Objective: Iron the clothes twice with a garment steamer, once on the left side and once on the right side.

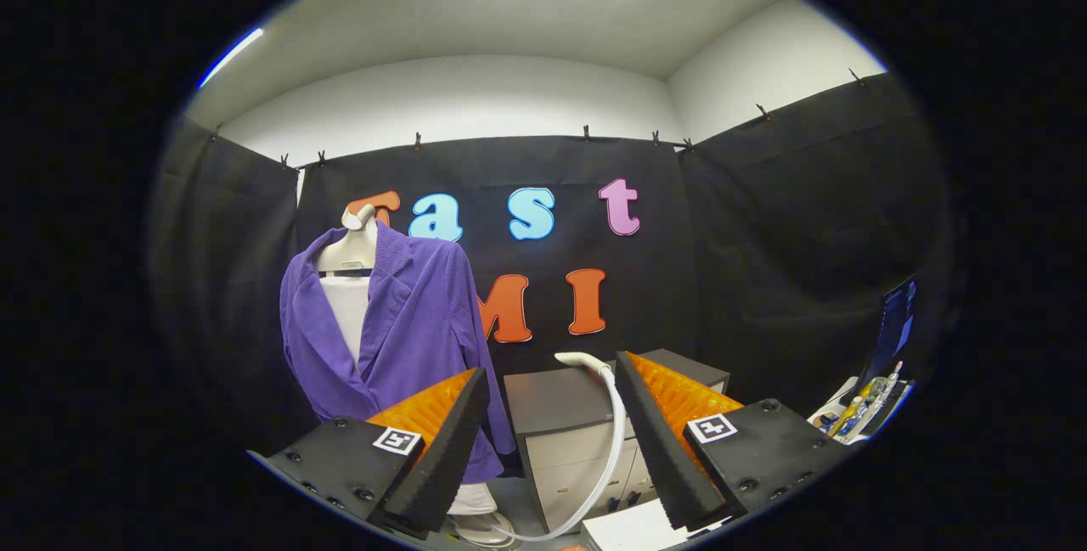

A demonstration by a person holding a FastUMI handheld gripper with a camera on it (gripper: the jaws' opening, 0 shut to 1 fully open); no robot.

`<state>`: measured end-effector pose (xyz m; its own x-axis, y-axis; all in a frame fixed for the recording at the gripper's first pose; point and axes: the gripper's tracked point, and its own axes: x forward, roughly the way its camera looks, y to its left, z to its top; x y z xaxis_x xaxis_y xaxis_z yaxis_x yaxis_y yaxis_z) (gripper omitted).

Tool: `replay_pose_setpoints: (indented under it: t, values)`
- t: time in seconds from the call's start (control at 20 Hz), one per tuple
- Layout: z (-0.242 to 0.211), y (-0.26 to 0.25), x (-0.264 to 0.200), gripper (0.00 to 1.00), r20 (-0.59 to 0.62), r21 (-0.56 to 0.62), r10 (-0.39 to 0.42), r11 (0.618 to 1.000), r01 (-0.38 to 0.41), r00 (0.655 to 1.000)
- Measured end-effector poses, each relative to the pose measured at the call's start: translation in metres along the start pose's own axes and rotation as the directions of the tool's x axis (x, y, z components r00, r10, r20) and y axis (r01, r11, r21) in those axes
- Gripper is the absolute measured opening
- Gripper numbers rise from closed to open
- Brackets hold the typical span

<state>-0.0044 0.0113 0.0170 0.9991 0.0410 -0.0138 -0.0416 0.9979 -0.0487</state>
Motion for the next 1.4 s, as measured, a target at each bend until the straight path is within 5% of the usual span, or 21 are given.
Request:
replay_pose_setpoints:
  t: [0.85,1.4]
  values:
    - [-0.002,0.011,0.006,0.98,-0.042,-0.014,-0.030,0.999,0.029,0.999]
    - [-0.020,-0.040,0.130,0.98,-0.110,-0.018,0.004,1.000,-0.006,0.994]
